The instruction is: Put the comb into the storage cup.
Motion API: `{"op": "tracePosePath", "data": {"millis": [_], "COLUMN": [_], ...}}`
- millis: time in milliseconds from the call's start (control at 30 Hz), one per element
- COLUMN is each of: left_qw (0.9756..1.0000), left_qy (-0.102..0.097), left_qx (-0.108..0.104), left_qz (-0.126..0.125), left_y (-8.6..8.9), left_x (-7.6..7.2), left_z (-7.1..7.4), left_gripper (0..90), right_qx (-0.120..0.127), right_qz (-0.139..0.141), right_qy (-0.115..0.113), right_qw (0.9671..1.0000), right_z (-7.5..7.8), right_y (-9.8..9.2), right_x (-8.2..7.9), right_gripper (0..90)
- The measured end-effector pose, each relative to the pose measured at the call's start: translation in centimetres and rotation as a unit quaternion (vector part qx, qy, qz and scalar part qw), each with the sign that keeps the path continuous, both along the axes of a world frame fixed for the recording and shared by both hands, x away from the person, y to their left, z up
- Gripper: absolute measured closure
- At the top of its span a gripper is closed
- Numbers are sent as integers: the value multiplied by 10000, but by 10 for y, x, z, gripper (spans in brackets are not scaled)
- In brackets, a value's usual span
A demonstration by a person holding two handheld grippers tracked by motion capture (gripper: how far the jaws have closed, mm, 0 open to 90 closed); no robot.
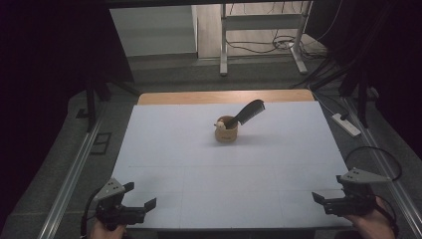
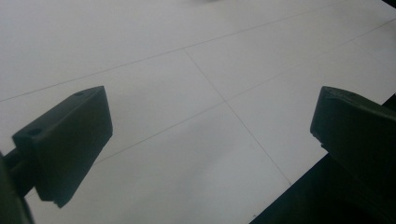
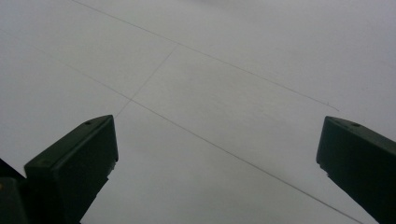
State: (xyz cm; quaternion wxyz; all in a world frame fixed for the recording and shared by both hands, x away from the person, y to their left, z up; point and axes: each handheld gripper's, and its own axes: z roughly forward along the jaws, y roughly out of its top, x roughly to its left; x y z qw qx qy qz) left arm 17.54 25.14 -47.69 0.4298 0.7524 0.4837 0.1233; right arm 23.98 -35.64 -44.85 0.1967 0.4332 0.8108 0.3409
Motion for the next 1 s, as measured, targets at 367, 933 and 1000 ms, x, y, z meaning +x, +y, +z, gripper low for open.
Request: {"op": "tracePosePath", "data": {"millis": [367, 933, 1000], "left_qw": [10000, 9999, 9999], "left_qy": [-24, -83, -89], "left_qx": [-24, -80, -83], "left_qz": [6, -10, -21], "left_y": [0, 2, 1], "left_x": [-1, -3, -2], "left_z": [0, 0, 0], "left_gripper": [0, 0, 0], "right_qx": [-28, -237, -261], "right_qz": [-234, -398, -407], "right_qy": [154, 351, 363], "right_qw": [9996, 9983, 9982], "right_z": [-4, -6, -7], "right_y": [-8, -11, -11], "right_x": [-5, -8, -7], "right_gripper": [0, 0, 0]}}
